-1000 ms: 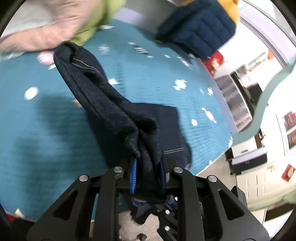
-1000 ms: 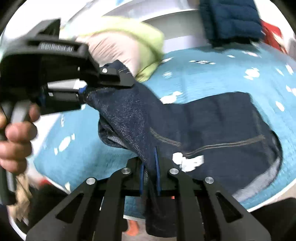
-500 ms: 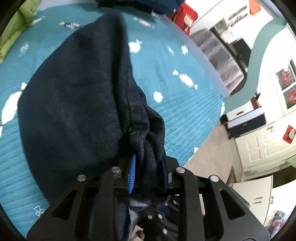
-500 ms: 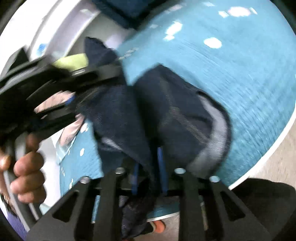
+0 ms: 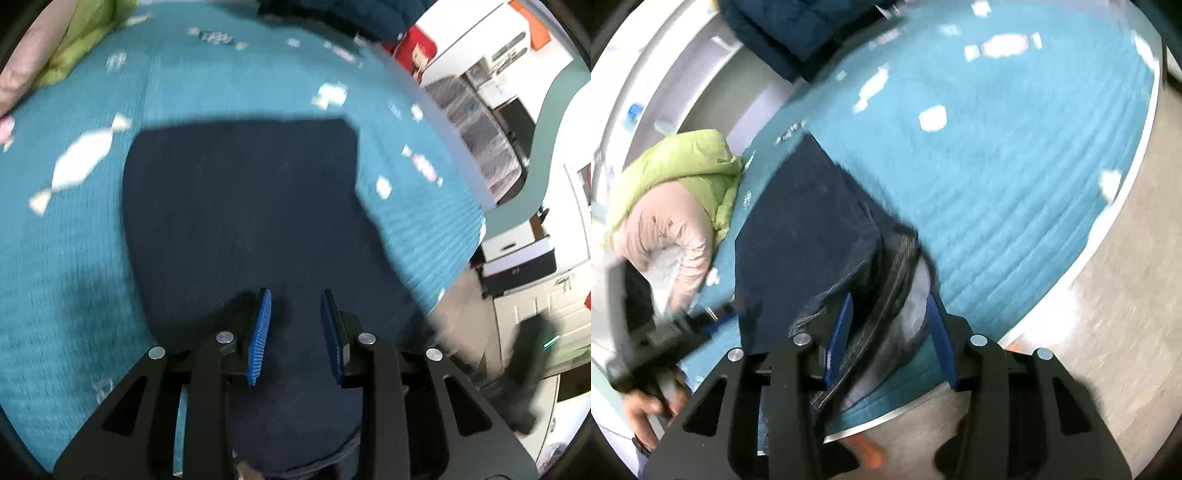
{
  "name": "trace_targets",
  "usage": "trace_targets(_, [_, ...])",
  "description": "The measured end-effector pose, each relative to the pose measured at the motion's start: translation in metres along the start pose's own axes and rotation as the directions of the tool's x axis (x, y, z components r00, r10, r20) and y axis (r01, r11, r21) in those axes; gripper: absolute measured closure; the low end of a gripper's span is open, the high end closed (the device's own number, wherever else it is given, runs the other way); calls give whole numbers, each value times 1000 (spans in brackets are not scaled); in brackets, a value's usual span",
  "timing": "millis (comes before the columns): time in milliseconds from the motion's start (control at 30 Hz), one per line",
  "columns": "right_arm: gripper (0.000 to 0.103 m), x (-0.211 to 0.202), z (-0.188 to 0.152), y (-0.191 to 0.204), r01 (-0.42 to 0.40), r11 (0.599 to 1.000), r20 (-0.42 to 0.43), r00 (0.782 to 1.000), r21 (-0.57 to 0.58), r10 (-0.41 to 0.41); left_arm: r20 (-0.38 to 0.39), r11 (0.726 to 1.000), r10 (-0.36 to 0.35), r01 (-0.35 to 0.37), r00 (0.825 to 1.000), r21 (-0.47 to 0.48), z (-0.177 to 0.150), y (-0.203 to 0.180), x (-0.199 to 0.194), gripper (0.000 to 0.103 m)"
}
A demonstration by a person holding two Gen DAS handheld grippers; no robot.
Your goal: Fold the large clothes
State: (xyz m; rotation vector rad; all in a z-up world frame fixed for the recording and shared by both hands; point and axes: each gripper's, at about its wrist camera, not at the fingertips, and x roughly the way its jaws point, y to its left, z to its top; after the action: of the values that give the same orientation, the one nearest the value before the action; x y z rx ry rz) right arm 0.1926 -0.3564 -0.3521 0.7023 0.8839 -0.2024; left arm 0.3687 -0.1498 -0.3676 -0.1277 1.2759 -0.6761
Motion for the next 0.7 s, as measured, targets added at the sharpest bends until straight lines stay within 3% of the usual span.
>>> trace_targets(133, [62, -4, 8, 30, -4, 992, 69, 998, -125, 13, 12, 1000, 11, -11, 1000, -11, -17, 13, 11, 74])
trace_targets(200, [62, 0, 10, 44, -38, 987, 56, 997, -158, 47, 10, 1000, 14, -14, 1000, -10, -16, 13, 12, 74])
trace_targets(300, [62, 9, 15, 58, -18, 979, 83, 996, -204, 35, 1, 993, 79, -79, 997, 82, -15, -3, 14, 74])
trace_targets(400, [64, 53, 19, 48, -55, 981, -62, 997, -186, 44, 9, 981, 123, -123, 992, 151, -20, -9, 18, 74])
trace_targets(433, [64, 70, 14, 44, -13, 980, -99, 995, -200, -6, 11, 983, 117, -117, 993, 141, -20, -8, 19, 73])
trace_targets(467, [68, 100, 8, 34, 58, 972, -180, 978, -229, -101, 13, 988, 95, -96, 995, 120, -21, -3, 17, 72])
trace_targets(500, [73, 116, 2, 21, 79, 973, -212, 969, -215, -125, 15, 991, 75, -76, 997, 106, -21, 0, 16, 69])
trace_targets(600, [76, 121, 5, 7, 35, 990, -243, 968, -138, -69, 29, 998, 18, -20, 999, 67, -21, 5, 7, 64])
trace_targets(700, [71, 110, 10, 1, 22, 997, -238, 971, -77, -39, 106, 1000, 8, -9, 994, 9, -26, 15, -13, 45])
